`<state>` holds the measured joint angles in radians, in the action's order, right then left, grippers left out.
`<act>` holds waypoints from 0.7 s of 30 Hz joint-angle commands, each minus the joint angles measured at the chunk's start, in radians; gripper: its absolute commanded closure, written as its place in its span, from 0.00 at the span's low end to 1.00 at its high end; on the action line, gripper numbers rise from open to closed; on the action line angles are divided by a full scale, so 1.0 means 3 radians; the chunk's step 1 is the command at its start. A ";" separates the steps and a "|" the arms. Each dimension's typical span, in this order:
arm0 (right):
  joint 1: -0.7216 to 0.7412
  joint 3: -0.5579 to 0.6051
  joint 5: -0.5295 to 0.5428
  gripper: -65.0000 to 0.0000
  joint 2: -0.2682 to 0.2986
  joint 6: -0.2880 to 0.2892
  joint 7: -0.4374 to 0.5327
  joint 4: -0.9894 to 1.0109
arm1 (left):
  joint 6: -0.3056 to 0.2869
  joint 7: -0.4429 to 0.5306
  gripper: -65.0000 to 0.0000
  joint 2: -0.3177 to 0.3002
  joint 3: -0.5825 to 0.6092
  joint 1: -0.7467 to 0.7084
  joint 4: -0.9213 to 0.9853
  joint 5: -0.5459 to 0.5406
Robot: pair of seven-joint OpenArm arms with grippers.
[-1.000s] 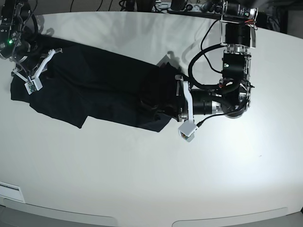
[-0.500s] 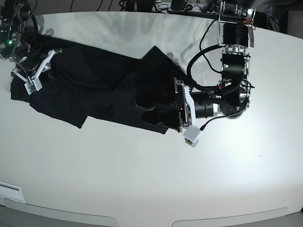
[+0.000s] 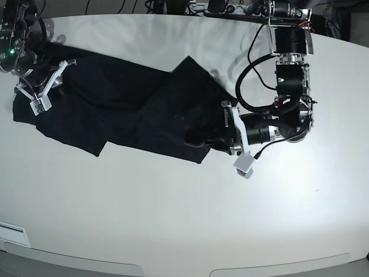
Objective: Fold the T-shirt properly
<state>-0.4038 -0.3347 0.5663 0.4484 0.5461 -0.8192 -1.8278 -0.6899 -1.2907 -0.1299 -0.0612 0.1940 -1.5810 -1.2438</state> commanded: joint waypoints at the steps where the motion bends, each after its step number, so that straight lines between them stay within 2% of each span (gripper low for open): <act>1: 0.0018 -0.0027 0.0043 0.67 0.0057 0.0014 0.0051 -0.0051 | -0.0027 0.0064 1.00 -0.0001 0.0080 0.0064 -0.0047 0.0006; 5: 0.0022 -0.0027 0.0042 0.67 0.0057 0.0014 0.0051 -0.0052 | -0.0027 0.0159 1.00 -0.0001 0.0398 0.0064 -0.0047 0.0567; 10: 0.0160 -0.0032 0.0031 0.67 0.0061 -0.0025 -0.0013 -0.0074 | -0.0027 0.0553 1.00 -0.0041 0.0575 0.0056 -0.0010 0.1310; 14: 0.0362 -0.0113 0.0031 0.67 0.0058 -0.0053 -0.0015 -0.0206 | -0.0027 0.0745 1.00 -0.0048 0.0577 0.0057 0.0312 0.1424; 19: 0.0563 -0.0385 0.0045 0.51 0.0067 -0.0256 -0.0156 -0.0399 | -0.0027 0.0792 1.00 -0.0048 0.0577 0.0057 0.0753 0.1441; 21: 0.0558 -0.0553 0.0102 0.49 0.0066 -0.0318 -0.0178 -0.0395 | -0.0027 0.0793 1.00 -0.0061 0.0577 0.0057 0.0834 0.1469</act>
<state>-0.2413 -0.4927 0.5884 0.4507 0.4500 -0.8875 -1.9354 -0.6937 -1.0428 -0.1467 0.1120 0.1967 -1.3243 -0.8307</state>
